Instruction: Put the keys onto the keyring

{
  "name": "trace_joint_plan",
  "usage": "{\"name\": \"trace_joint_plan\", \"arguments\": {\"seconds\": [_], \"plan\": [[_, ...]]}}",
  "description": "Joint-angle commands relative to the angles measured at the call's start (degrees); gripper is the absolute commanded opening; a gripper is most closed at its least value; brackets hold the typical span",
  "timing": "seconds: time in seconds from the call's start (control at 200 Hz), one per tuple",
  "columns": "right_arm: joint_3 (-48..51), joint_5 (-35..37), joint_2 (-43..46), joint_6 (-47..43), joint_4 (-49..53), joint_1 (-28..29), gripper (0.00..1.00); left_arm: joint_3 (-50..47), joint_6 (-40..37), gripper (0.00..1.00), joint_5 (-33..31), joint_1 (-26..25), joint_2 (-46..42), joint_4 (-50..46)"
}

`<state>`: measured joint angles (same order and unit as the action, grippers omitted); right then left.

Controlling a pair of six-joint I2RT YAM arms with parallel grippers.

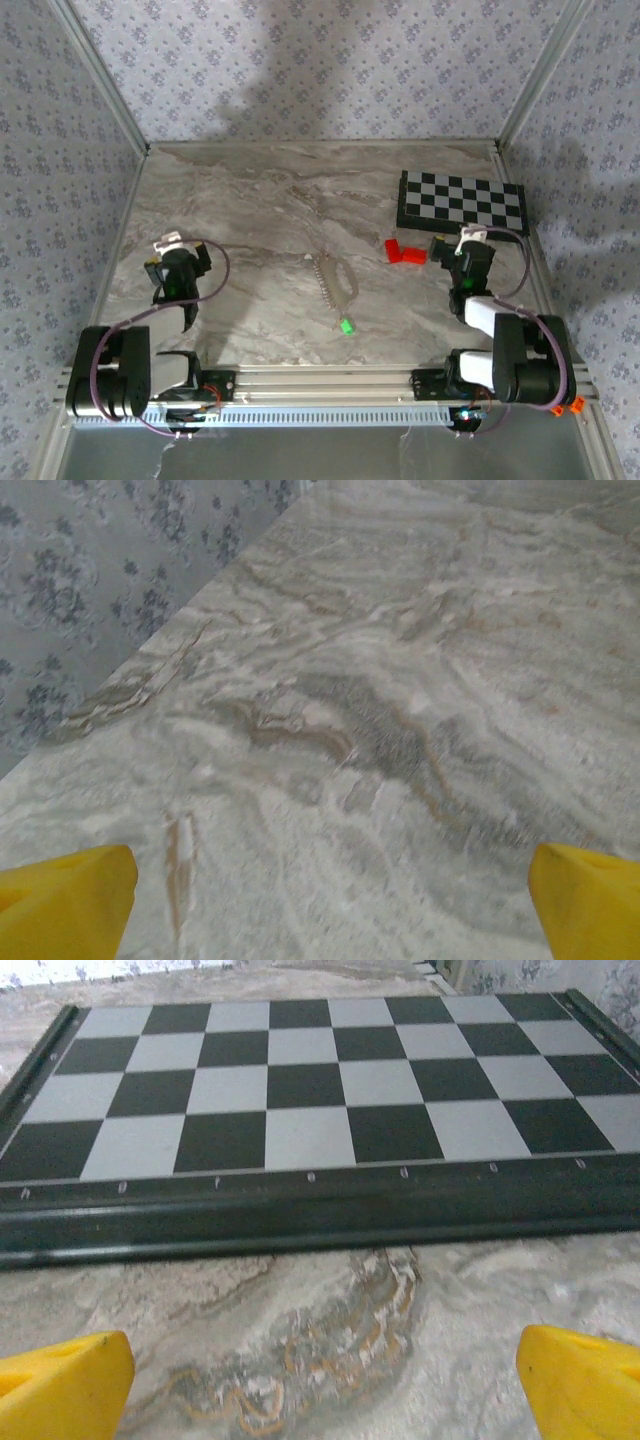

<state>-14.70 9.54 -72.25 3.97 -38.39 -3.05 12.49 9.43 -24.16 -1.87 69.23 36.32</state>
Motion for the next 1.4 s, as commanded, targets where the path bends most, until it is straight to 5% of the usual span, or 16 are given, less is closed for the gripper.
{"name": "trace_joint_plan", "arguments": {"seconds": [0.0, 0.13, 0.195, 0.425, 0.485, 0.54, 0.595, 0.65, 1.394], "plan": [[-2.78, -1.65, -3.0, -0.08, -5.79, -0.79, 1.0, 3.64, -1.6, 1.0, 1.81, 0.24, 3.34, 8.07], [-2.9, -2.6, -9.64, 0.33, -13.25, -1.85, 1.0, 4.42, -3.22, 1.0, 2.48, 0.26, 9.83, 14.51], [-4.9, -1.41, -9.43, -0.64, -8.33, -0.42, 0.99, 4.7, -3.86, 1.0, 2.75, 0.33, 13.34, 18.33], [-5.2, -2.72, -15.47, -3.58, -14.46, 1.42, 1.0, 8.77, -5.47, 1.0, 8.27, 0.34, 15.74, 12.12], [-6.28, -2.0, -15.54, -3.78, -11.76, 1.62, 0.99, 8.13, -6.18, 1.0, 8.16, 0.6, 20.68, 19.91], [-6.2, -1.87, -15.7, -3.97, -12.54, 1.81, 1.0, 10.63, -5.01, 1.0, 8.86, 0.61, 17.91, 9.94], [-6.55, -1.62, -15.66, -4.04, -11.71, 1.97, 1.0, 8.75, -5.89, 1.0, 8.79, 0.7, 19.92, 17.26], [-6.55, -1.52, -15.75, -4.15, -11.9, 2.1, 1.0, 10.21, -5.19, 1.0, 9.0, 0.72, 18.22, 11.0], [-6.54, -1.02, -15.73, -4.41, -11.85, 2.45, 1.0, 10.01, -5.74, 1.0, 8.87, 0.55, 18.79, 12.64]]}}
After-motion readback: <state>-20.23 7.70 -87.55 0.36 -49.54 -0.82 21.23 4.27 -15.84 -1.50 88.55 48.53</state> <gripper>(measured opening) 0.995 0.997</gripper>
